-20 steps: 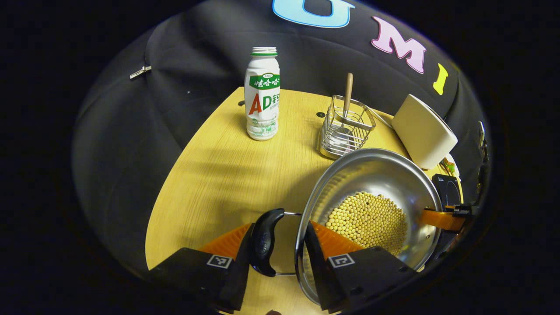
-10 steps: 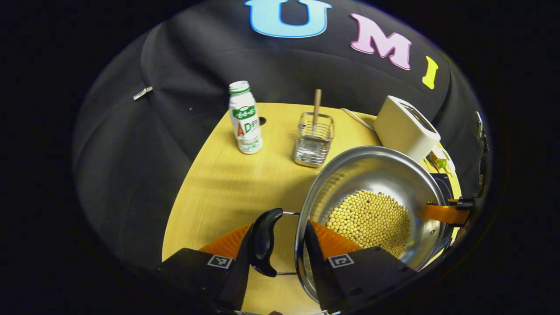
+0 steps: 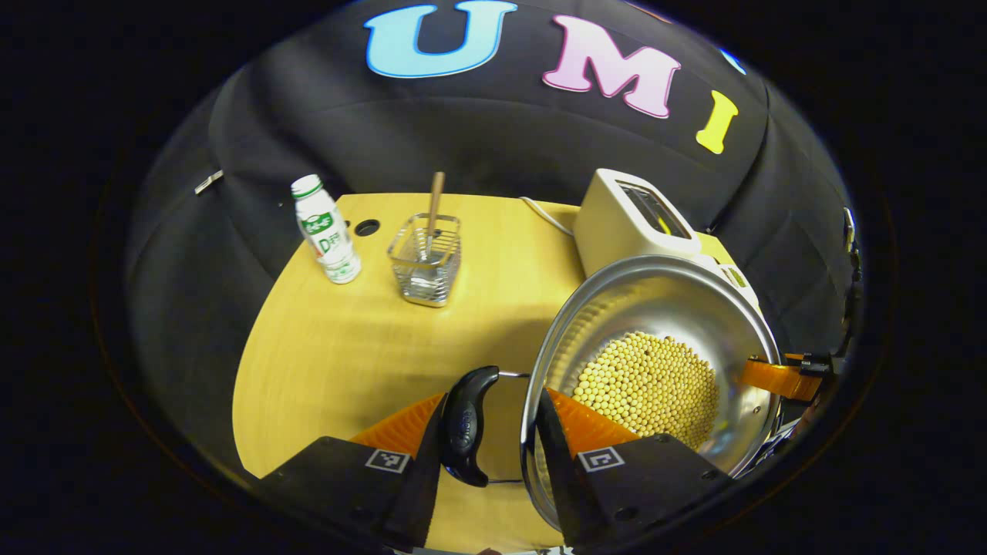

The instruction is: First push the handle of the pot to place it horizontally, then grasp the pot with both hands and set it on the induction cooktop.

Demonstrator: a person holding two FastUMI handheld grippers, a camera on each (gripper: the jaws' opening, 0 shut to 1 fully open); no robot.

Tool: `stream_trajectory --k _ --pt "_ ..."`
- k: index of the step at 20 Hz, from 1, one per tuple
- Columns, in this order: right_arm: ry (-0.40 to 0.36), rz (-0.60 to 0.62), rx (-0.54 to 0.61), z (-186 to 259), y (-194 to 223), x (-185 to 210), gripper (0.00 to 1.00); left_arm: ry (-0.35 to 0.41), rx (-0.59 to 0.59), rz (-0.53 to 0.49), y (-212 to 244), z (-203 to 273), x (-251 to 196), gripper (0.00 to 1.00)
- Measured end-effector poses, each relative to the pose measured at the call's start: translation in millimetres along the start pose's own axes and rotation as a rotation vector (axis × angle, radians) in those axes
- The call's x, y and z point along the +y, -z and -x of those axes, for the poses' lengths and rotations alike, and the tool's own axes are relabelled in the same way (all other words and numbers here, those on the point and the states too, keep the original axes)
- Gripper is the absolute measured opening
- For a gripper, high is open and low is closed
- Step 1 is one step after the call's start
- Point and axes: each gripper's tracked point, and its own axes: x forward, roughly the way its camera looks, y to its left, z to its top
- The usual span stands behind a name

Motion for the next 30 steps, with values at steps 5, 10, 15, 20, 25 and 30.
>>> stream_trajectory --k 5,10,15,20,25,30 --pt "0.035 -0.008 -0.004 12 -7 -62 0.53 0.035 0.008 -0.027 -1 -8 -55 0.65" --pt "0.051 -0.005 0.015 9 -2 -109 0.48 0.047 0.016 -0.034 8 -25 -98 0.64" --pt "0.063 0.006 0.016 6 3 -136 0.53 0.059 0.023 -0.022 19 -37 -122 0.64" --pt "0.063 -0.002 0.022 -1 9 -149 0.48 0.052 0.021 -0.046 24 -45 -135 0.64" --pt "0.067 -0.006 0.023 -5 11 -160 0.53 0.055 0.017 -0.053 26 -52 -144 0.64" --pt "0.076 0.003 0.032 -10 17 -169 0.53 0.056 0.029 -0.042 34 -62 -148 0.64"
